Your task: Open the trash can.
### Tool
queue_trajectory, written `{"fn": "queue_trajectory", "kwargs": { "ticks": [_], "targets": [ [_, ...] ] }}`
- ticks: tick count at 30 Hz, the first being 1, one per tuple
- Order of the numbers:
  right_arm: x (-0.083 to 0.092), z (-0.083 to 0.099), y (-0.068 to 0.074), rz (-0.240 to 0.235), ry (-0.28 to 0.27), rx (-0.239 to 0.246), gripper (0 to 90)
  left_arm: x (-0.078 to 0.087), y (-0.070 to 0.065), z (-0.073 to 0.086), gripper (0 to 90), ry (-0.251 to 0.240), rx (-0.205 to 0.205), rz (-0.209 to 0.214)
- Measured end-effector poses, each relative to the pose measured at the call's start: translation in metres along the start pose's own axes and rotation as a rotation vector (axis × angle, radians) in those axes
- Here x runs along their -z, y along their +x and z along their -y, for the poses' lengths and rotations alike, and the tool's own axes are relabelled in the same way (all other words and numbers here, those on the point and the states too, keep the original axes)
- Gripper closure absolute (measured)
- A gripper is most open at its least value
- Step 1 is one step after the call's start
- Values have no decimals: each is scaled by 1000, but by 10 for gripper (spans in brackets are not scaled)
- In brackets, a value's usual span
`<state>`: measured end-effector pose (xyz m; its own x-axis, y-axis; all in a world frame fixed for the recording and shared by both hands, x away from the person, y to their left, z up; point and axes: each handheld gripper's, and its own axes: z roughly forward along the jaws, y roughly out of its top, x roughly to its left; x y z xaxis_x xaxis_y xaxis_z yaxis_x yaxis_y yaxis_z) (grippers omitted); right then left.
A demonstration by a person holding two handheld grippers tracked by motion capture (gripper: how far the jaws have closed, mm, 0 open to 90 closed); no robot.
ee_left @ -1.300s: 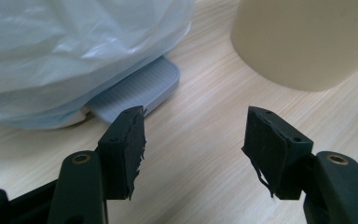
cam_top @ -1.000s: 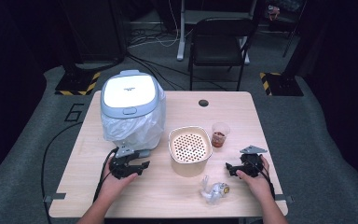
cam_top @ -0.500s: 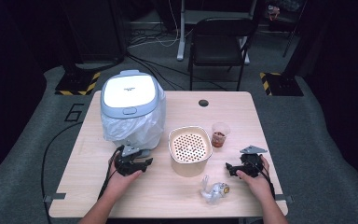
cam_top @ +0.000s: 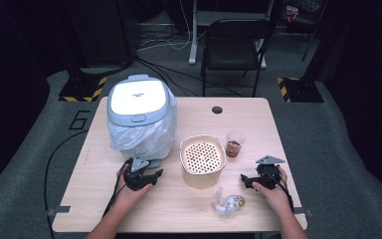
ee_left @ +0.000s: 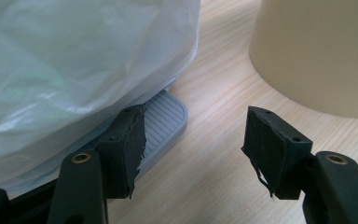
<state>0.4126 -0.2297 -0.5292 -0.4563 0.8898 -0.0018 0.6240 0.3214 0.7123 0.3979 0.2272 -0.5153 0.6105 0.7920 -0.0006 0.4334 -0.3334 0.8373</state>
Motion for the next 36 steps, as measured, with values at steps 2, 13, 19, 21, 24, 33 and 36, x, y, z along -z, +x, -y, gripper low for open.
{"fn": "queue_trajectory", "kwargs": {
  "ticks": [2, 13, 19, 21, 24, 33, 36],
  "targets": [
    [0, 0, 0, -3, 0, -6, 0, 1, 4, 4, 386, -25, 43, 28],
    [0, 0, 1, -4, -2, -7, 0, -3, 1, 5, 387, -9, -19, 3],
    [0, 0, 1, -4, -3, -7, 0, -9, -5, 6, 385, 49, -77, -38],
    [0, 0, 1, -4, -3, -7, 0, -10, -8, 7, 385, 59, -61, -51],
    [0, 0, 2, -4, -6, -18, 0, -10, -8, 7, 385, 60, -61, -55],
    [0, 0, 2, -4, -6, -17, 0, -9, -6, 6, 385, 60, -68, -49],
    [1, 0, 0, -8, -4, 9, 15, -9, -6, 6, 385, 62, -66, -50]
  ]
}}
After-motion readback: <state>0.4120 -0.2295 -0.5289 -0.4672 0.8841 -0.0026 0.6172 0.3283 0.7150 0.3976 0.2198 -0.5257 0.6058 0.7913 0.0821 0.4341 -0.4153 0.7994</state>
